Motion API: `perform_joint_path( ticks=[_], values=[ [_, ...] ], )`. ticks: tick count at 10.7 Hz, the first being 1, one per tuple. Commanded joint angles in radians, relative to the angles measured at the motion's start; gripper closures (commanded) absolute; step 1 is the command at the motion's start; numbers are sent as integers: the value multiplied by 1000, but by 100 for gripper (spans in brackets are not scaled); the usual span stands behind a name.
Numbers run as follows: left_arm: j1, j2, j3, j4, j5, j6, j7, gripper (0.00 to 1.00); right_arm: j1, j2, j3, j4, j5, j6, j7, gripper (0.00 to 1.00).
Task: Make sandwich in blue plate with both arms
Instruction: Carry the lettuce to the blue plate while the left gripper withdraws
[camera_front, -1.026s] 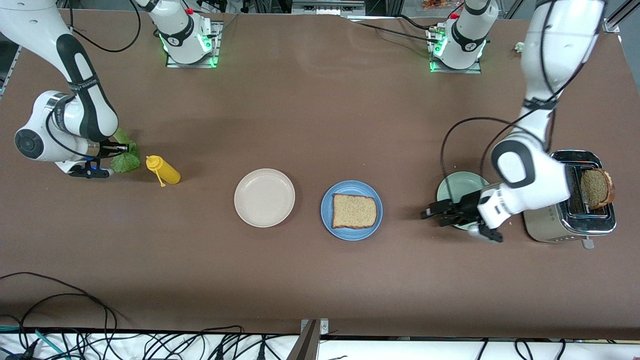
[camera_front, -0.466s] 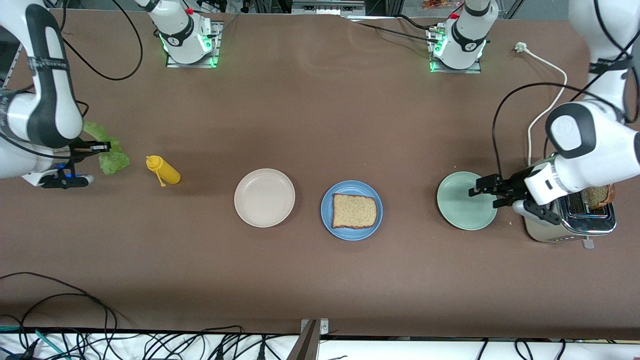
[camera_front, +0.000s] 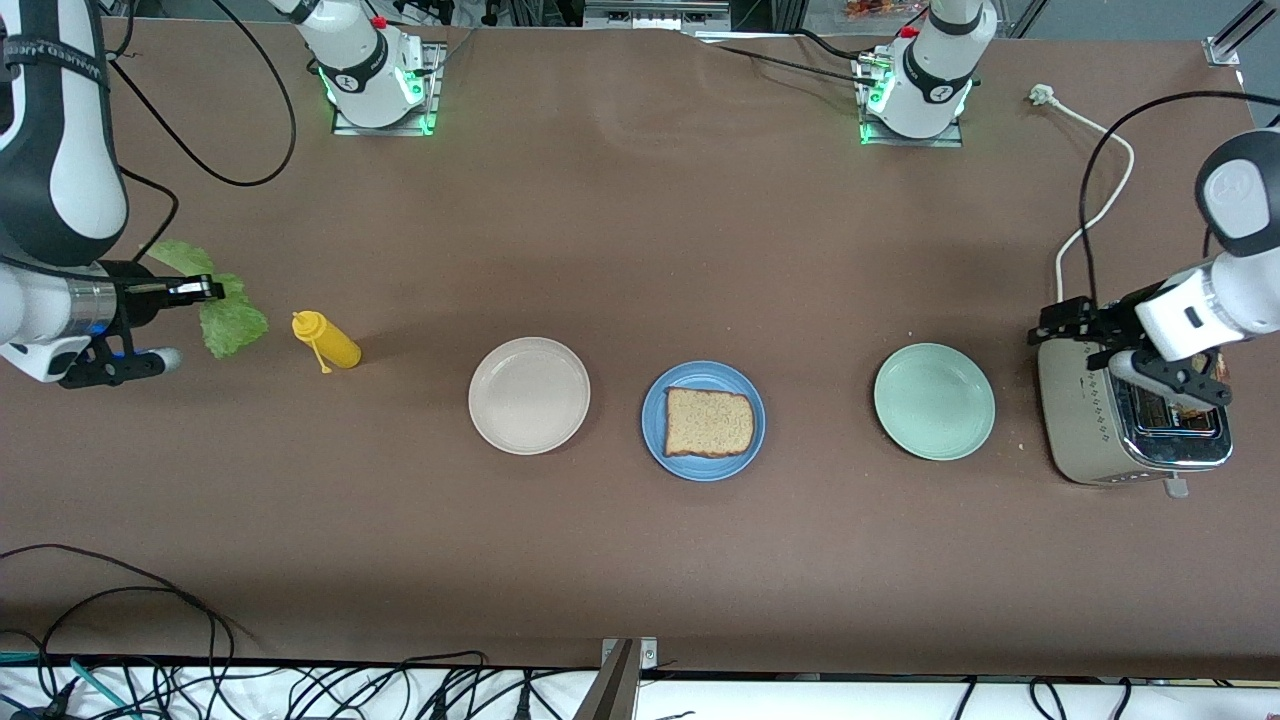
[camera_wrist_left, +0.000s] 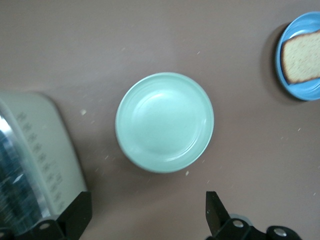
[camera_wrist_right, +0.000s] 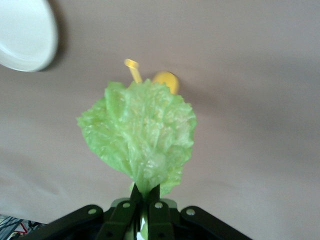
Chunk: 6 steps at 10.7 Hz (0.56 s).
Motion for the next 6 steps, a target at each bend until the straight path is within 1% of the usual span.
perform_joint_path(
  ticks=[1,2,4,5,6],
  values=[
    [3,-58,36,43,105,-160,-54,0,-6,19,148,111,76,-23,66,100],
    [4,-58,42,80,128,-220,-65,0,-3,19,227,128,73,3,105,100],
    [17,-66,46,158,181,-335,-115,0,6,22,378,139,63,113,172,100],
    [18,-75,44,202,188,-397,-150,0,37,36,406,137,61,208,189,100],
    [18,-82,44,235,207,-454,-189,0,96,68,405,139,61,345,196,100]
  ],
)
